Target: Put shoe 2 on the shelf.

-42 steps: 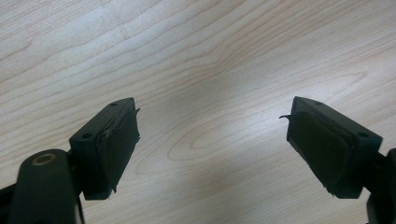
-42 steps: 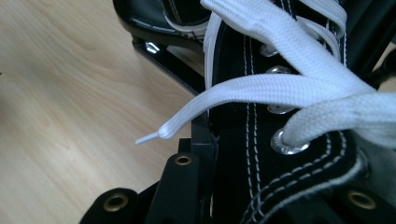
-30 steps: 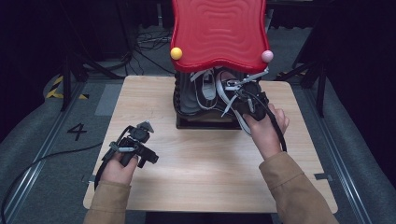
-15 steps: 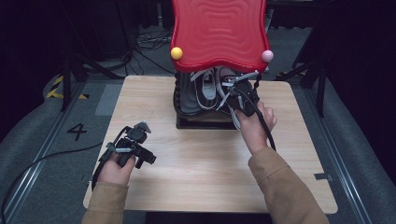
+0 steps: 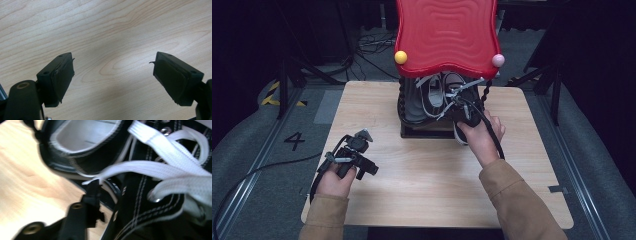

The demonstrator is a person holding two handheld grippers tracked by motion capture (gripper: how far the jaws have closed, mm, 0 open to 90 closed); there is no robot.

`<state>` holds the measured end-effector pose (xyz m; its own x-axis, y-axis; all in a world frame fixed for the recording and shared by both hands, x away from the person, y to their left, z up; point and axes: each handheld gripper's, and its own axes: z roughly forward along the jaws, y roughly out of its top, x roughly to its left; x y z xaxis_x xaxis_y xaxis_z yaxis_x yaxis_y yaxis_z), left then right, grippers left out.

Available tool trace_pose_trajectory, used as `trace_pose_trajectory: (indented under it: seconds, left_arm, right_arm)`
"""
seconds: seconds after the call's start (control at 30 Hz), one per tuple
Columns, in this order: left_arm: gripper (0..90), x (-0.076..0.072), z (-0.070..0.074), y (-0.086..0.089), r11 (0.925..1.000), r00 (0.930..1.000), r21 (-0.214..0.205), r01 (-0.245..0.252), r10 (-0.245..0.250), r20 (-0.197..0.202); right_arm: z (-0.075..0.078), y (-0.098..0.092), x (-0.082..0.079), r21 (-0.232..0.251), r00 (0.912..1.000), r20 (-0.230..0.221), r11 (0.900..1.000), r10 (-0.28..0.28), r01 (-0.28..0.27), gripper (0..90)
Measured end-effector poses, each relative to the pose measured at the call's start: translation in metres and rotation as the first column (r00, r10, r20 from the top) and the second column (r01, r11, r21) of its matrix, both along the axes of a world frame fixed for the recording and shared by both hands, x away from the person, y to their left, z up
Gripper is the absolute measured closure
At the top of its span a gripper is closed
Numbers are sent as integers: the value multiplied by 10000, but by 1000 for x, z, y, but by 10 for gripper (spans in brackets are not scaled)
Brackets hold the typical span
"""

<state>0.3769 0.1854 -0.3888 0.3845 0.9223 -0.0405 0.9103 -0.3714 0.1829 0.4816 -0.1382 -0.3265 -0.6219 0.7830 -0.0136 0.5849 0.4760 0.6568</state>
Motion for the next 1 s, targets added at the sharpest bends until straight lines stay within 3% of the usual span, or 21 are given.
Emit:
trace_pose_trajectory:
  seconds: [0.07,0.23,0.43,0.47,0.53,0.6,0.67,0.7,0.77,0.83,0.9,0.93,0.97,1.0]
  left_arm:
    - [172,0,0,-1,10000,10000,6,22,-22,13]
    - [172,4,1,-6,9999,9999,55,141,-141,-42]
    - [172,10,1,-17,9992,9992,65,388,-387,-44]
    - [173,11,1,-19,9989,9989,82,471,-471,-33]
    - [171,12,0,-22,9986,9986,88,521,-521,-31]
    - [171,13,0,-24,9981,9981,126,602,-601,-97]
    - [172,13,-1,-25,9978,9979,162,645,-644,-119]
    - [172,13,-2,-26,9978,9979,159,640,-637,-152]
    - [173,12,-2,-26,9975,9975,179,683,-680,-166]
    - [172,11,-2,-25,9981,9981,158,596,-594,-134]
    - [171,11,-2,-24,9980,9981,173,603,-601,-141]
    - [171,12,-2,-24,9980,9981,200,603,-600,-154]
    - [171,11,-2,-23,9983,9983,175,558,-555,-173]
    - [172,11,-3,-23,9981,9982,200,578,-574,-185]
  right_arm:
    - [3,-4,-4,-5,9999,7,9999,146,-146,584]
    - [13,-23,-20,517,9980,-295,9971,566,-550,609]
    - [31,-48,-54,548,9876,410,9866,1515,-1536,676]
    - [33,-52,-59,505,9821,542,9818,1804,-1832,691]
    - [36,-63,-70,350,9578,815,9596,2758,-2793,760]
    - [37,-74,-77,403,9411,859,9427,3271,-3313,806]
    - [37,-78,-78,434,9382,805,9391,3367,-3408,816]
    - [35,-82,-79,433,9328,657,9329,3544,-3575,829]
    - [30,-88,-80,136,9296,266,9297,3676,-3680,832]
    - [20,-93,-80,-93,9208,-227,9209,3893,-3896,844]
    - [13,-94,-79,-103,9091,-457,9098,4141,-4150,849]
    - [13,-94,-79,-103,9091,-457,9098,4141,-4150,849]
    - [8,-95,-78,-110,8991,-574,9003,4339,-4352,884]
    - [2,-96,-77,-158,8980,-659,8994,4351,-4369,896]
